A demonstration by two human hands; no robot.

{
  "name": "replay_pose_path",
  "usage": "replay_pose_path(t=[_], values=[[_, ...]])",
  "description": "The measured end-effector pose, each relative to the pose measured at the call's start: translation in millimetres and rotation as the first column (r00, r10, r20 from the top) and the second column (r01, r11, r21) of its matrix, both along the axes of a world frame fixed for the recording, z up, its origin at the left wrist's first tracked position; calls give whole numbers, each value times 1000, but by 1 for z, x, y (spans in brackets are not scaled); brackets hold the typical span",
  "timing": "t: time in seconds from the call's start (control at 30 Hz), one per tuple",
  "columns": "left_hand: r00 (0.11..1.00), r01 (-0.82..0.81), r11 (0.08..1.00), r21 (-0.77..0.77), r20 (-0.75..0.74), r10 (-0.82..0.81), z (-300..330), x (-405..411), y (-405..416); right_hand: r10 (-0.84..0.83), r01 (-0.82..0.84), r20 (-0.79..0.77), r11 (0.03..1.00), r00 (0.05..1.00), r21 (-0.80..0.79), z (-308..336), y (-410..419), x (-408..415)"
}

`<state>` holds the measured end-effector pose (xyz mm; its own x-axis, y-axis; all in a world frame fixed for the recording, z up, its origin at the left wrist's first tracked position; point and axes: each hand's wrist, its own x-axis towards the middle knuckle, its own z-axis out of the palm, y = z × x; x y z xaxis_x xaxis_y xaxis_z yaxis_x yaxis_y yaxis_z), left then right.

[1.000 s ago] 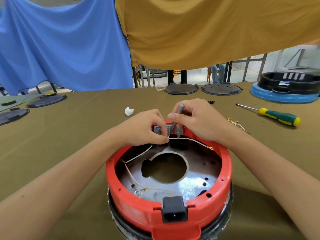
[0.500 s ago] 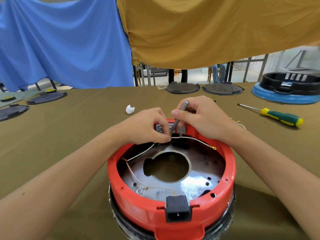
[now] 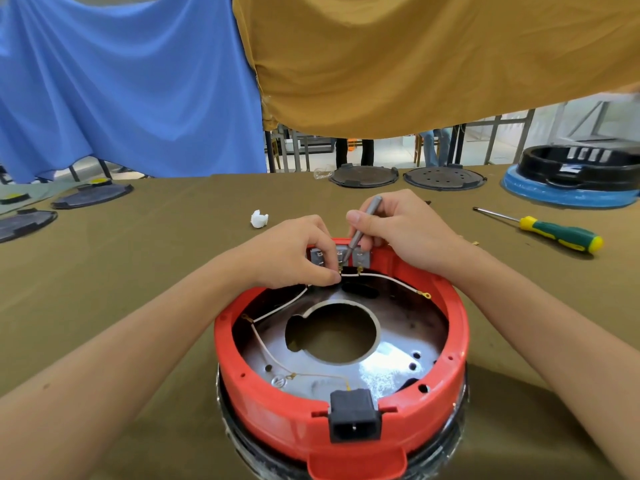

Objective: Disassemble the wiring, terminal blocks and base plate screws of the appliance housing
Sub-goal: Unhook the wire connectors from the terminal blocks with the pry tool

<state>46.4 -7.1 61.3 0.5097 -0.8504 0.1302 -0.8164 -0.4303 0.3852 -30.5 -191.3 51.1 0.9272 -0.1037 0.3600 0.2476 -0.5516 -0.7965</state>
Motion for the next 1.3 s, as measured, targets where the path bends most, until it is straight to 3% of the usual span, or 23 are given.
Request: replay_pose_path(t=[0.2, 0.33, 0.7, 0.9, 1.03, 1.3], values=[[1000, 1, 1000, -4, 8, -1, -1, 1, 0, -15, 29, 118, 992, 993, -120, 1, 3, -8], [1000, 1, 1000, -9, 13, -1, -1, 1, 0, -7, 26, 98, 980, 995, -196, 3, 5, -8], [1000, 11, 1000, -3, -6, -11, 0, -1, 0, -13, 13, -3, 1000, 1000, -21, 1, 1, 1], [1000, 2, 1000, 4, 0, -2, 0, -1, 0, -29, 38, 90, 994, 996, -99, -1, 3, -5], [1000, 1, 1000, 6, 5, -1, 0, -1, 0, -19, 27, 67, 992, 998, -122, 0, 3, -4], [1000, 2, 1000, -13, -9, -2, 0, -1, 0, 0, 0, 19, 1000, 1000, 0, -1, -1, 4]])
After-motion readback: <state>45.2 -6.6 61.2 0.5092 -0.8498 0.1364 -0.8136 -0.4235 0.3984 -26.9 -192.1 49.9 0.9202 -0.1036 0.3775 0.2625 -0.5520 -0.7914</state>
